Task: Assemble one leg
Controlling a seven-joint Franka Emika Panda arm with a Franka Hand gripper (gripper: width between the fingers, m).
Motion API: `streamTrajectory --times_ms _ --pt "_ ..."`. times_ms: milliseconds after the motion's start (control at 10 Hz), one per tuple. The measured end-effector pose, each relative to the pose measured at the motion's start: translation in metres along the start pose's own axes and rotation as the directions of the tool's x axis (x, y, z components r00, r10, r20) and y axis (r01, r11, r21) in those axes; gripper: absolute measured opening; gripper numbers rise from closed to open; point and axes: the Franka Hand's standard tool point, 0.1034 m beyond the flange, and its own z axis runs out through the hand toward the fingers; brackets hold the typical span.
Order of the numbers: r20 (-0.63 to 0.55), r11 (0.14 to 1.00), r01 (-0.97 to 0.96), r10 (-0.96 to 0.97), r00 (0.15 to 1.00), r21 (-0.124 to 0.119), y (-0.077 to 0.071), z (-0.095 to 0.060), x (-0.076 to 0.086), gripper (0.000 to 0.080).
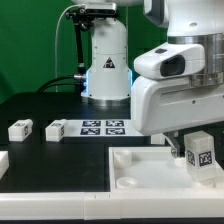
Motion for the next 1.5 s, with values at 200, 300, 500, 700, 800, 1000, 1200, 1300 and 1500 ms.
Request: streamTrajectory --times_ms 200,300,500,700,800,1000,1200,1300,1500 --pt "0.000 1.000 0.000 0.000 1.000 0.000 0.0000 0.0000 0.0000 0.0385" --pt "0.000 1.000 0.000 0.000 1.000 0.000 0.0001 0.0000 0.0000 0.0290" --pt "0.000 1.000 -0.032 0.032 1.000 0.001 0.0000 0.0000 0.0000 0.0290" --pt "-0.020 0.969 -0.249 0.249 0.968 0.009 -0.0006 0.0004 -0.0007 0.0290" --pt "-0.025 0.918 -0.397 0.397 0.918 0.014 -0.0007 0.0006 -0.0006 0.0290" --pt "-0.018 0.776 -0.631 0.631 0.775 0.027 -0.0004 0.0009 -0.0004 0.0291" --pt "-0.013 0.625 -0.780 0.781 0.625 0.031 -0.0003 0.0013 -0.0002 0.0291" --pt "-0.004 0.480 -0.877 0.877 0.480 0.037 -0.0004 0.0016 -0.0001 0.0291" --pt "-0.004 0.279 -0.959 0.960 0.279 0.040 -0.0008 0.0019 0.0004 0.0291"
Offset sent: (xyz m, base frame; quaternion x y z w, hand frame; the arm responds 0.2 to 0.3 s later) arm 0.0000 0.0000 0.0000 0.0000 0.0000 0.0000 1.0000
